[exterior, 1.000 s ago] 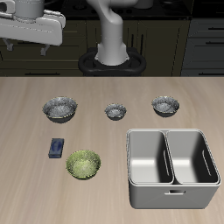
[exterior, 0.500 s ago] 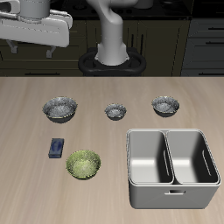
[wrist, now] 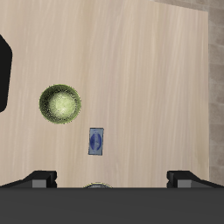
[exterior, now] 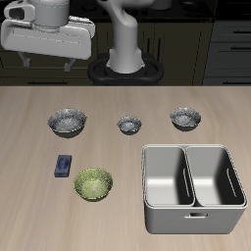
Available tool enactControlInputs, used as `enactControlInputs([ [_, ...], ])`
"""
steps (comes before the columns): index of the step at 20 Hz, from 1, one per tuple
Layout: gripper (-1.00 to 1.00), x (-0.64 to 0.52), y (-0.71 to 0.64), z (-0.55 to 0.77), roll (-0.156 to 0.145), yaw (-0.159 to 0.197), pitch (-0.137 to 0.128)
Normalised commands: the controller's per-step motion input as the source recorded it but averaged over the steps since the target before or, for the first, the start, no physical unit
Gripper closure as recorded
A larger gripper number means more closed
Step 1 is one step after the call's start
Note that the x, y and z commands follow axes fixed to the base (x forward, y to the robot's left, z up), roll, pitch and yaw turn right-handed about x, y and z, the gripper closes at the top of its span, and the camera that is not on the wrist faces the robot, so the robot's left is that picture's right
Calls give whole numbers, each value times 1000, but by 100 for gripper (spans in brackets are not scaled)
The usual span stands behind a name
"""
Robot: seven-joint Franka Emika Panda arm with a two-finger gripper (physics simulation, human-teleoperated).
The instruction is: Place the green bowl in the left side of the drainer
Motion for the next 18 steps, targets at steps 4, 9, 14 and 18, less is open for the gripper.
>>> enactControlInputs([
  [4, -100, 217, 99, -17, 4, -24, 7],
  [9, -100, 189, 65, -75, 18, -42, 5],
  [14, -100, 144, 72, -98, 19, -14, -8],
  [18, -100, 97, 103, -99, 10, -17, 9],
])
